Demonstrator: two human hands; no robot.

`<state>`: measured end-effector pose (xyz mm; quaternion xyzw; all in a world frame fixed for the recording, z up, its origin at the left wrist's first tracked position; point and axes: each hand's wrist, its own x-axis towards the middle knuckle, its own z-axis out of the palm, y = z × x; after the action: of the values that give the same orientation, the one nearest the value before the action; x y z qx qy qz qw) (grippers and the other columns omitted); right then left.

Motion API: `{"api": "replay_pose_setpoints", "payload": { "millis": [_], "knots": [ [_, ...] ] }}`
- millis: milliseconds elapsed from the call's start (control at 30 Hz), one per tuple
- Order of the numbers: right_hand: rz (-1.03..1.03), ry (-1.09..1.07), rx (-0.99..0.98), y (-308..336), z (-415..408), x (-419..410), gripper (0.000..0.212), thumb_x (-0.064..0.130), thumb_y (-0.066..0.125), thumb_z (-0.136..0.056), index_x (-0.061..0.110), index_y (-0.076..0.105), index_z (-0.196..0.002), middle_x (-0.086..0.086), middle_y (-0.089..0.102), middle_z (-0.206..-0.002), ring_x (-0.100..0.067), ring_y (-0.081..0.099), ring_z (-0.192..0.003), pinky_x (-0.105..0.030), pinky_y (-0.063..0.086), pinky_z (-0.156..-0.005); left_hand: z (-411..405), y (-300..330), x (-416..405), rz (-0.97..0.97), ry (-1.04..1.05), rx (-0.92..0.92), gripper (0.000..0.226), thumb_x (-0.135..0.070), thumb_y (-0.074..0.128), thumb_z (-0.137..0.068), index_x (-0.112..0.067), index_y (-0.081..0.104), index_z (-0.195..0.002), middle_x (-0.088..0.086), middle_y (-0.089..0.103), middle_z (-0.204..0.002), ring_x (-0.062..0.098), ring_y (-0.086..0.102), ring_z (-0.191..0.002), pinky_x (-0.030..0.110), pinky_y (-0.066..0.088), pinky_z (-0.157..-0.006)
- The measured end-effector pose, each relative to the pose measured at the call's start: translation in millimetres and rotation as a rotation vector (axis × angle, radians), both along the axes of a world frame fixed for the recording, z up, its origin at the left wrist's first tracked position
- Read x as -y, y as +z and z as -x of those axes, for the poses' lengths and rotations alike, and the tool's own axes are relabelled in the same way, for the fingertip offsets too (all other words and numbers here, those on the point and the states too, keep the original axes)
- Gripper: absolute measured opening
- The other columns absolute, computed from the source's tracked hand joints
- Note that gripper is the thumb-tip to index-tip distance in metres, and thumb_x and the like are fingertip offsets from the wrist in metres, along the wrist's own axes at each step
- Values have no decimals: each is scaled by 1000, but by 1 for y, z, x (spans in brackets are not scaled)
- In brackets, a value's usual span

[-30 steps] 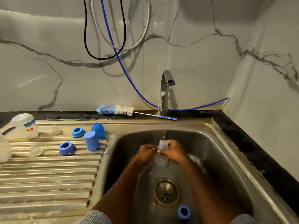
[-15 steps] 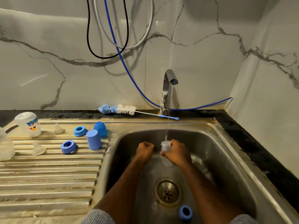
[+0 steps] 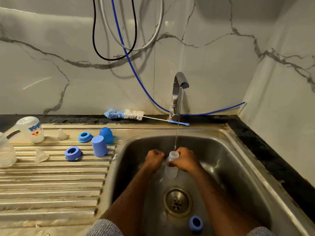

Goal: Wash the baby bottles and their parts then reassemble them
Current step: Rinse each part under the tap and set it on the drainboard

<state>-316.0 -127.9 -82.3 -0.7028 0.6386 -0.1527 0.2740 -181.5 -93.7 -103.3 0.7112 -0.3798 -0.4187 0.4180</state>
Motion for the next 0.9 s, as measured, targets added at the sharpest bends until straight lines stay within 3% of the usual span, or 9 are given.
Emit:
{"api": "replay_pose_setpoints", "payload": {
  "millis": [167, 300, 500, 667, 800, 900],
  "knots": [
    [23, 9, 20, -1, 2, 1, 45, 34, 90, -68, 24, 67, -104, 1, 70, -103, -20, 66, -97, -39, 57, -86, 1, 1, -1, -5, -7, 14, 21, -11, 53, -98, -5, 66, -113, 10, 59, -97, 18, 51, -82, 26, 40, -67],
    [64, -29, 35, 2, 3, 2, 42, 42, 88, -67, 27, 68, -100, 3, 70, -99, -20, 67, -94, -39, 57, -84, 1, 3, -3, -11, -23, 27, 20, -11, 53, -98, -5, 67, -111, 9, 59, -93, 15, 50, -77, 24, 35, -55],
    [61, 60, 80, -2, 2, 3, 38, 32, 88, -70, 29, 66, -101, 6, 70, -99, -14, 66, -92, -34, 56, -81, 1, 3, -4, -37, -64, 45, 20, -14, 52, -99, -7, 67, -111, 9, 60, -95, 16, 52, -78, 25, 37, -56],
    [44, 22, 52, -4, 5, 3, 35, 41, 86, -73, 30, 67, -100, 6, 70, -98, -14, 65, -90, -34, 55, -82, 0, 1, -1, -13, -3, 45, 21, -18, 52, -101, -7, 67, -113, 10, 59, -98, 19, 52, -84, 29, 42, -74],
    [6, 51, 45, -6, 0, 1, 33, 47, 83, -75, 27, 70, -98, 3, 71, -95, -16, 66, -89, -35, 57, -82, 0, 1, 0, -14, -15, 57, 22, -12, 52, -99, -6, 67, -113, 12, 60, -98, 21, 52, -86, 30, 40, -75],
    [58, -4, 24, -5, 1, 3, 40, 50, 81, -74, 27, 70, -105, 2, 71, -101, -19, 67, -95, -36, 56, -84, 0, 4, -2, -18, -8, 52, 22, -15, 52, -100, -6, 67, -115, 21, 65, -111, 35, 62, -103, 39, 49, -82]
  ]
}}
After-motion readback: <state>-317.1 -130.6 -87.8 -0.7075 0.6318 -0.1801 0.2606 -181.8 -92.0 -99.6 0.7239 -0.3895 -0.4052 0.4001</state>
